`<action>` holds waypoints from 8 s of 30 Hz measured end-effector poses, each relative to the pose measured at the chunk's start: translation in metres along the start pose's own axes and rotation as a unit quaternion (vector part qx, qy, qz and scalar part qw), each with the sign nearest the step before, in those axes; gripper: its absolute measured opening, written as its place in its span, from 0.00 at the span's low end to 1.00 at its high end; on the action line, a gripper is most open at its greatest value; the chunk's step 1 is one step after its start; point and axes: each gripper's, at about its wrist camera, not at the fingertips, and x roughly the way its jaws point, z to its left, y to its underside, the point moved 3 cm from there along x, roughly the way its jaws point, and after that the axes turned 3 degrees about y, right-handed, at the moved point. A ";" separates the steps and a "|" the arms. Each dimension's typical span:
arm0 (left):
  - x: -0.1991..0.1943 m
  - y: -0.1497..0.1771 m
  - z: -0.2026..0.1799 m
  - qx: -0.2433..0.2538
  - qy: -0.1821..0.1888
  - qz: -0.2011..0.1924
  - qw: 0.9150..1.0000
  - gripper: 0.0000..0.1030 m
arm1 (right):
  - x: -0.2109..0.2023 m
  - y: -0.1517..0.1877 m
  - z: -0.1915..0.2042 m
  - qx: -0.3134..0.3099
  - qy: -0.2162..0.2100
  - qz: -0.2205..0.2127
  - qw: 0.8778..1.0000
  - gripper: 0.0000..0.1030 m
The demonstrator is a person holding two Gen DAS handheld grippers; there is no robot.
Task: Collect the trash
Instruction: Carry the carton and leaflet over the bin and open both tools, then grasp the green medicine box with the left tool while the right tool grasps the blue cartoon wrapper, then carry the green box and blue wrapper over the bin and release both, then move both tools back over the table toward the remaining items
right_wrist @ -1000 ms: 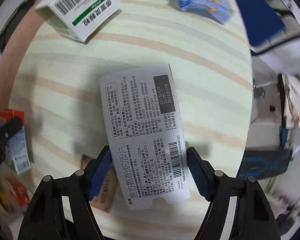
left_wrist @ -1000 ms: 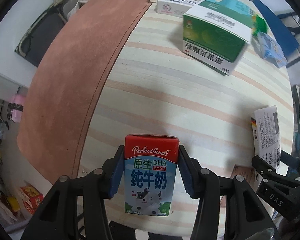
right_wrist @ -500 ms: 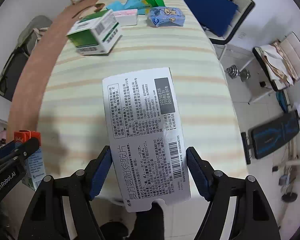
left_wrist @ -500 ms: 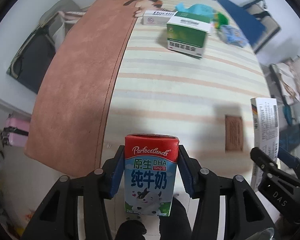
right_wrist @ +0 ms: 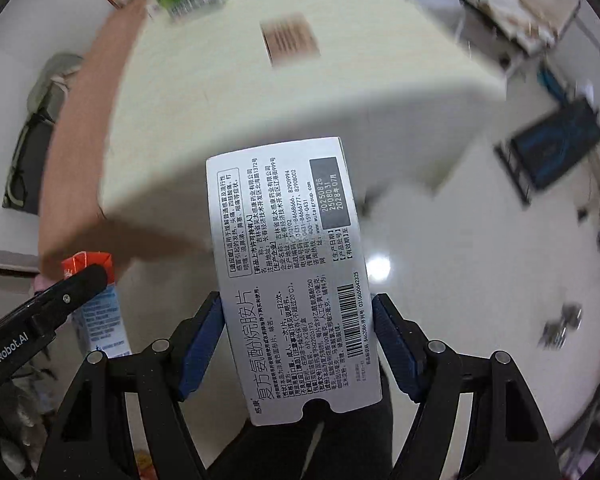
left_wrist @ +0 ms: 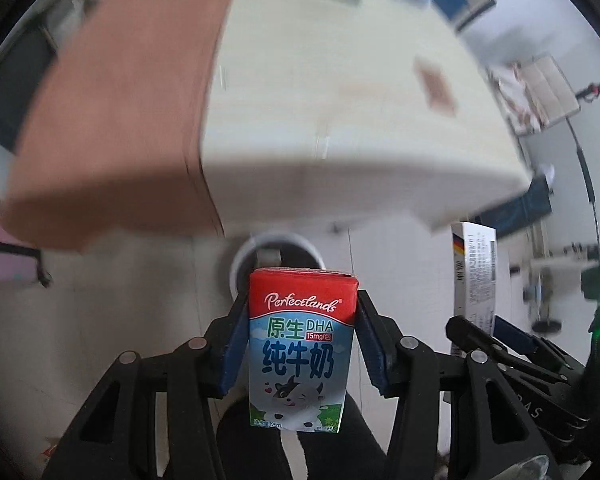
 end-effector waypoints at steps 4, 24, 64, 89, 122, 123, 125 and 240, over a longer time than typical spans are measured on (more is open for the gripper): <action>0.087 0.017 0.029 -0.034 0.031 0.061 0.997 0.46 | 0.079 0.034 -0.016 0.027 -0.014 0.053 0.998 0.74; 0.340 0.035 0.134 -0.053 -0.057 0.087 0.993 0.93 | 0.415 0.067 -0.041 0.043 -0.041 0.133 0.989 1.00; -0.029 0.081 0.041 -0.010 -0.072 -0.007 0.997 0.93 | -0.006 0.090 0.025 -0.033 0.041 0.020 0.998 1.00; -0.119 -0.291 -0.052 0.036 -0.083 -0.112 0.990 0.93 | -0.117 -0.272 -0.001 0.008 -0.012 -0.046 0.999 1.00; -0.036 -0.420 -0.037 -0.060 -0.159 -0.073 0.983 0.85 | 0.042 -0.579 0.039 -0.036 -0.042 0.005 0.998 0.05; -0.038 -0.420 -0.038 -0.062 -0.158 -0.078 0.983 0.85 | 0.036 -0.574 0.037 -0.032 -0.046 -0.001 0.998 0.05; -0.049 -0.414 -0.039 -0.064 -0.155 -0.092 0.982 0.85 | 0.024 -0.563 0.034 -0.023 -0.057 -0.011 0.998 0.05; -0.121 0.058 0.007 0.002 -0.083 -0.062 0.995 0.99 | -0.128 0.075 0.025 -0.020 -0.008 -0.017 1.000 0.99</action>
